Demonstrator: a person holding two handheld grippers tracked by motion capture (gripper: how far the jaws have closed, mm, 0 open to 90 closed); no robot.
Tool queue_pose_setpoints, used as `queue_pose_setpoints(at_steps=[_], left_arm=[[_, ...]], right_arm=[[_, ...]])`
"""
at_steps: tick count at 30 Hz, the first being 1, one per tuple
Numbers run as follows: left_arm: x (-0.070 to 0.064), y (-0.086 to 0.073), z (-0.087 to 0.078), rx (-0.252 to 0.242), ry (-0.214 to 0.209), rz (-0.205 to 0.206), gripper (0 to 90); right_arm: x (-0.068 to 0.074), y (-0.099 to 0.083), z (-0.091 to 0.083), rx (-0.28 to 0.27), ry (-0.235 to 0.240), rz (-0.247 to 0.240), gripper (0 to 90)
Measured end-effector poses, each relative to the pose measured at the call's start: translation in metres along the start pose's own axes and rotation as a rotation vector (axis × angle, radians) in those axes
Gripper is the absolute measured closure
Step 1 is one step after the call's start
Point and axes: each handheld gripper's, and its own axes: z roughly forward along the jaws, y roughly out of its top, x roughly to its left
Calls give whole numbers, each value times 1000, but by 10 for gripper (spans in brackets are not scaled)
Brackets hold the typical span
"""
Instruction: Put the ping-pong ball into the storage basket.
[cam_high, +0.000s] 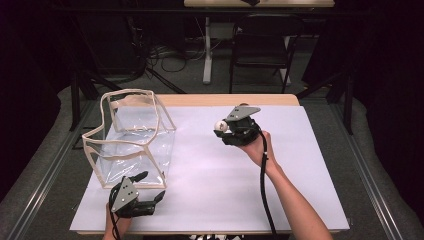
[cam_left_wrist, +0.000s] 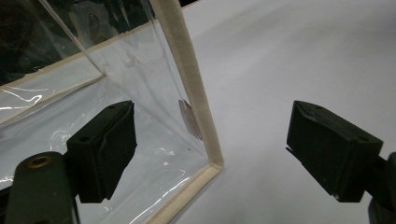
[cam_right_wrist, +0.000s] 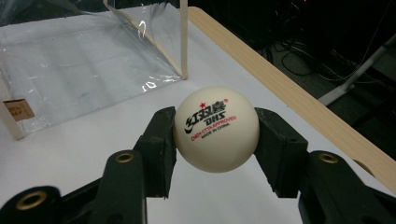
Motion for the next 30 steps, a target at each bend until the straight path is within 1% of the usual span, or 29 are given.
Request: queue_pose_setpoints(at_steps=[9, 23, 30], left_arm=[[0, 0, 1, 3, 0, 1, 161], [0, 0, 0, 0, 1, 3, 161], [0, 0, 0, 1, 1, 2, 161]], right_arm=[[-1, 6, 2, -6, 4, 1, 510], [1, 19, 10, -5, 9, -19, 510], [0, 24, 13, -2, 13, -21, 510]])
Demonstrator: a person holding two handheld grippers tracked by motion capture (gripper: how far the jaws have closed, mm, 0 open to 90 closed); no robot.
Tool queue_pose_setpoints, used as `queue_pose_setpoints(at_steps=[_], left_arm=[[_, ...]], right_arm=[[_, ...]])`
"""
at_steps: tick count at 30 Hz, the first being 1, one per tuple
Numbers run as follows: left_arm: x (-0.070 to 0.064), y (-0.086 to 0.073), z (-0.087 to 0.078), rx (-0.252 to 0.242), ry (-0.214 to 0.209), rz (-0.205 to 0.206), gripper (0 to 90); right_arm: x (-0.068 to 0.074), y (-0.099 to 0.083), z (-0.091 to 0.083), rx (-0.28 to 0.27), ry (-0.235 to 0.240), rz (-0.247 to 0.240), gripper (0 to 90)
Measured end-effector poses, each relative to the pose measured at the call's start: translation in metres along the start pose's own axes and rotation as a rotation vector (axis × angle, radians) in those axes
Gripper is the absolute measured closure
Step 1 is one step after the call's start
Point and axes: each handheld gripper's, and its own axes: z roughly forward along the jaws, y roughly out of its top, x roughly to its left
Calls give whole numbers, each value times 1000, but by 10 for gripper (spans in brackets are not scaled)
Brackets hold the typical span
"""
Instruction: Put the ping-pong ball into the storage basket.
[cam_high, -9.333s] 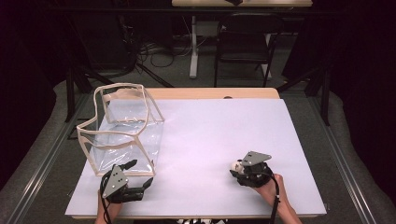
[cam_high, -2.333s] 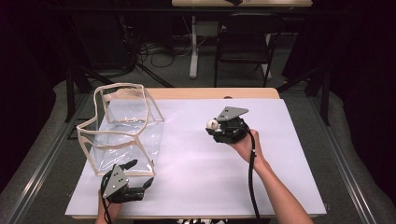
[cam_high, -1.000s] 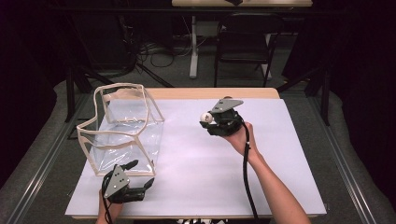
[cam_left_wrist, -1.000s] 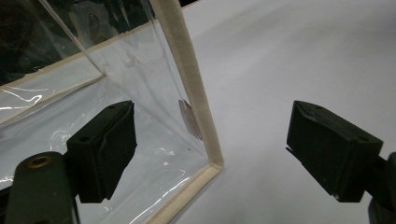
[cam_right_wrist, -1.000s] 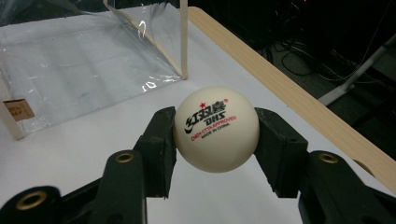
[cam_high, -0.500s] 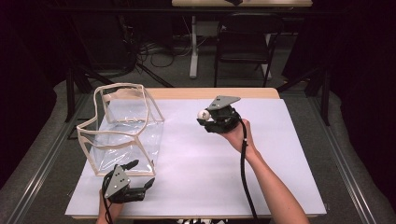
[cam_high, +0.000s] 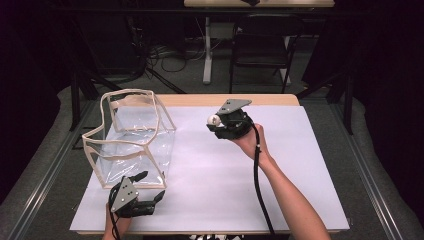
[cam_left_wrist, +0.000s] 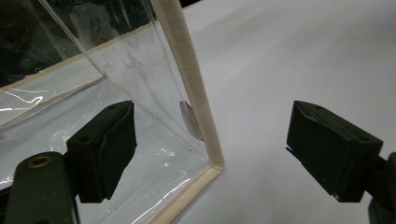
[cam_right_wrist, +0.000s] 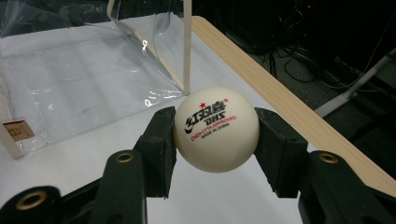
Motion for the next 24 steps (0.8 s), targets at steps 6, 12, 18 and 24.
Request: queue_pose_setpoints(at_steps=[6, 12, 18, 24], left_arm=[[0, 0, 0, 0, 0, -1, 161], [0, 0, 0, -1, 1, -1, 161], [0, 0, 0, -2, 0, -1, 161], [0, 0, 0, -3, 2, -1, 161]], right_arm=[[-1, 2, 3, 8, 1, -1, 510], [-3, 5, 5, 8, 0, -1, 510], [-4, 12, 6, 3, 0, -1, 510], [-4, 16, 8, 6, 1, -8, 510]])
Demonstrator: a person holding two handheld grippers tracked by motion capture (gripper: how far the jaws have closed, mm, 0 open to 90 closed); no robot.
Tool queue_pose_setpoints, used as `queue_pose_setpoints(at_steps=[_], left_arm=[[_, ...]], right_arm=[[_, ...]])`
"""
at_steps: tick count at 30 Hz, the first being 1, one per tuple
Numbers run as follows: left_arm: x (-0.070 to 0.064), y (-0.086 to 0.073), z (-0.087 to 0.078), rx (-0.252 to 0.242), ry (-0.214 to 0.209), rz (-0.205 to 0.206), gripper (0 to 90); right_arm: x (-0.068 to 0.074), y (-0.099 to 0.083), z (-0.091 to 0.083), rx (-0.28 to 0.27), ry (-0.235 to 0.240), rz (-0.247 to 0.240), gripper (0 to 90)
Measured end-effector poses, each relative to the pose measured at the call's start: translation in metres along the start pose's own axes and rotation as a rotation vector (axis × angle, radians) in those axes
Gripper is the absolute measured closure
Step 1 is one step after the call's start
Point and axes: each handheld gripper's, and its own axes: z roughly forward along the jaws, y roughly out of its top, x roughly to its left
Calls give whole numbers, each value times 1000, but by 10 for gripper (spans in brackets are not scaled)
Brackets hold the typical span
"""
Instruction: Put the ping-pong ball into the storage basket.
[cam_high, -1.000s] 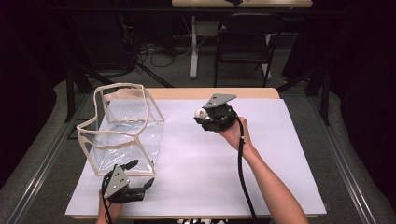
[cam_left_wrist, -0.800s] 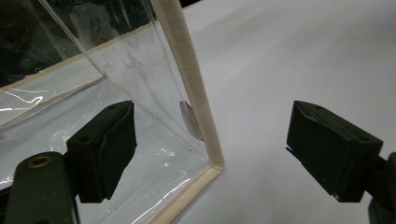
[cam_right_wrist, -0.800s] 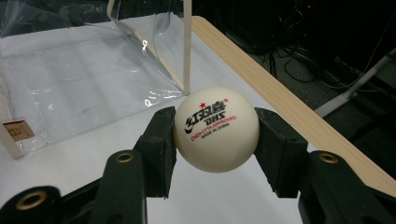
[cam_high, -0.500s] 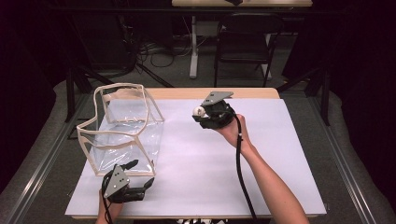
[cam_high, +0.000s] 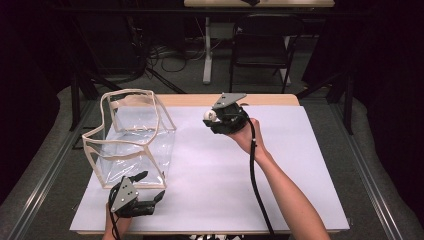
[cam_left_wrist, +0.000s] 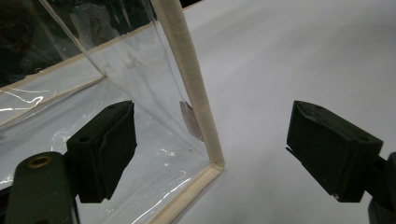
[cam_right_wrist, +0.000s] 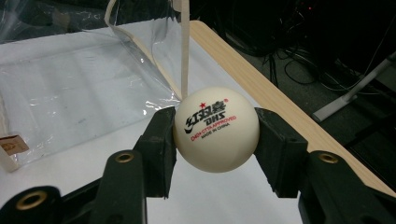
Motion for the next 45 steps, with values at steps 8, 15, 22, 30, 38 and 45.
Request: queue_pose_setpoints(at_steps=[8, 15, 22, 30, 38, 45], left_arm=[[0, 0, 0, 0, -1, 4, 161], [0, 0, 0, -2, -2, 2, 161], [1, 0, 0, -2, -2, 2, 161], [0, 0, 0, -3, -4, 2, 161], [1, 0, 0, -4, -1, -1, 161], [1, 0, 0, -7, -2, -2, 161]], right_arm=[[-1, 3, 4, 1, 2, 4, 510], [-1, 7, 7, 2, 6, 4, 510], [0, 11, 11, 2, 11, 5, 510], [0, 16, 12, 0, 13, 5, 510], [1, 24, 14, 0, 14, -5, 510], [1, 29, 17, 0, 18, -11, 510]])
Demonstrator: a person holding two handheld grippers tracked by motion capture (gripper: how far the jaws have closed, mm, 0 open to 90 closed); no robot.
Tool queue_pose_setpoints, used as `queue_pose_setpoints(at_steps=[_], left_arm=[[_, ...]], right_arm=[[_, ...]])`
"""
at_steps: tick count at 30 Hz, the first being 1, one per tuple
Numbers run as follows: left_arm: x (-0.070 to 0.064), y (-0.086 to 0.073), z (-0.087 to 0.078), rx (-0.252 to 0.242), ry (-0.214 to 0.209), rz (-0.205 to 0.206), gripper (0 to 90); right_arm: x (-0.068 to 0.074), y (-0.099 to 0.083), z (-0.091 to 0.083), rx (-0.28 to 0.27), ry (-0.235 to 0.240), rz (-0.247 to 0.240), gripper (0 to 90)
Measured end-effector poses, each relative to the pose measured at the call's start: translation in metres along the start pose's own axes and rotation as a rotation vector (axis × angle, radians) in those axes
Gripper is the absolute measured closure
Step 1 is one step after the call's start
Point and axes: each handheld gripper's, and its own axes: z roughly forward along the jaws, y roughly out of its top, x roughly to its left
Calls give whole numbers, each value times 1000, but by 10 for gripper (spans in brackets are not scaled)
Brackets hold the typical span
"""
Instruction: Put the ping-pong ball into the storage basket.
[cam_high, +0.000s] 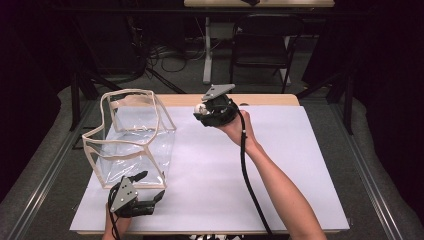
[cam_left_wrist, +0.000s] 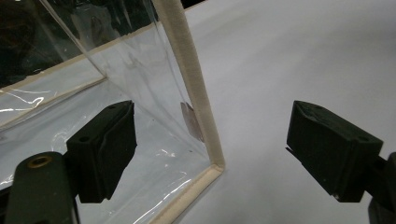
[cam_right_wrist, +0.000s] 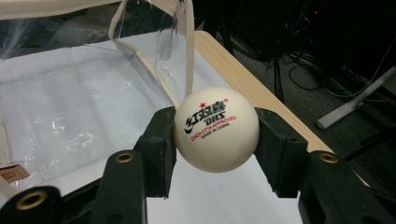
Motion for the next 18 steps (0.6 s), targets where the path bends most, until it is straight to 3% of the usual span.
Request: queue_pose_setpoints(at_steps=[18], left_arm=[[0, 0, 0, 0, 1, 0, 161]], right_arm=[[3, 11, 5, 2, 6, -11, 510]])
